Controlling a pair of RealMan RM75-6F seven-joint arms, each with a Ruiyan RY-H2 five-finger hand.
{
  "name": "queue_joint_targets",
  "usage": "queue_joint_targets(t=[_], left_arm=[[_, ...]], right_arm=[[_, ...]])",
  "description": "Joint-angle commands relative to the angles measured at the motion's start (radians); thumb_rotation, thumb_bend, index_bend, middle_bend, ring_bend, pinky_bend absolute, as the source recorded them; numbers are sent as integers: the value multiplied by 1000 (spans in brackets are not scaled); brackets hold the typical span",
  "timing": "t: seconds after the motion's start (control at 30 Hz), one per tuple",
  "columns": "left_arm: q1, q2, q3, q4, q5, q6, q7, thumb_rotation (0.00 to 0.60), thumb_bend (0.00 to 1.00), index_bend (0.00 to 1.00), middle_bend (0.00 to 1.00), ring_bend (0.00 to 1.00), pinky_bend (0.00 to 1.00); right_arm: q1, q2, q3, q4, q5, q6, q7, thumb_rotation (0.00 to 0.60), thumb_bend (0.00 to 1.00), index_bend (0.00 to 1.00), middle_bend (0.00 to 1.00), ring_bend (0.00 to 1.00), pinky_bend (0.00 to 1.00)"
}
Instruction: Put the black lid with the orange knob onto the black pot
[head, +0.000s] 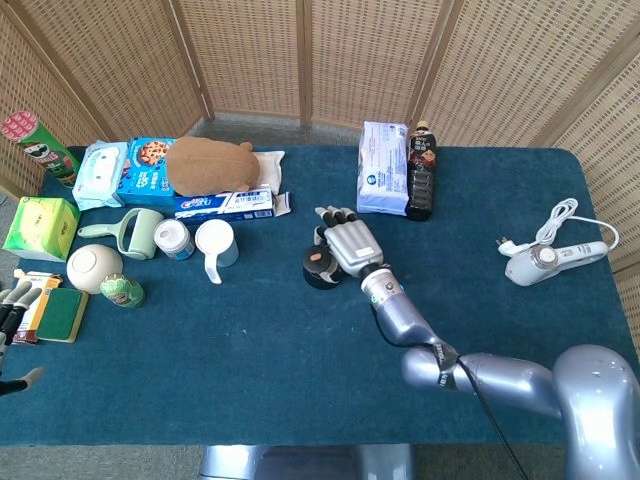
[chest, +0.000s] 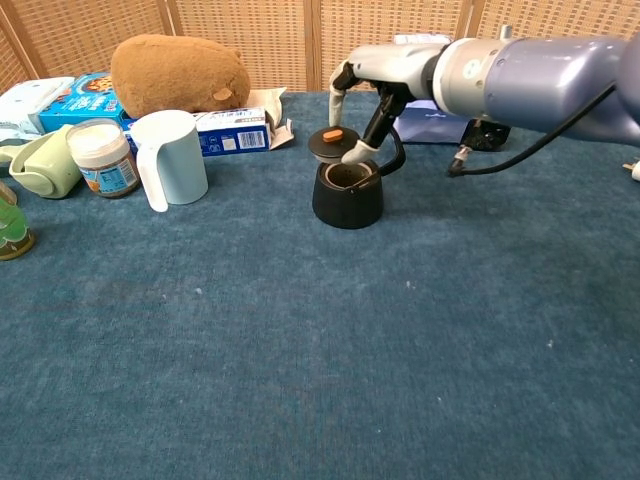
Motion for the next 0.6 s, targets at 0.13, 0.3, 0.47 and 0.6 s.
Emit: queue_joint_targets(t=[0.13, 0.3, 0.47, 0.6], left_arm=[[-3, 2, -2, 4, -8, -6, -7, 600, 171, 0, 0, 0, 114], [-8, 1, -4, 5, -14, -16, -2, 600, 171, 0, 0, 0, 114], [-12, 0, -4, 3, -18, -24, 3, 600, 170, 0, 0, 0, 114], [-12, 0, -5, 2, -21, -24, 4, 600, 170, 0, 0, 0, 114]], right_arm=[[19, -19, -5, 35, 28, -7, -5, 525, 305, 411, 39, 66, 66], [21, -28, -16, 59, 39, -18, 5, 523, 305, 411, 39, 66, 66], [20, -36, -23, 79, 45, -27, 20, 526, 306, 411, 39, 66, 66], [20, -38, -26, 87, 42, -29, 28, 526, 305, 412, 39, 66, 66]])
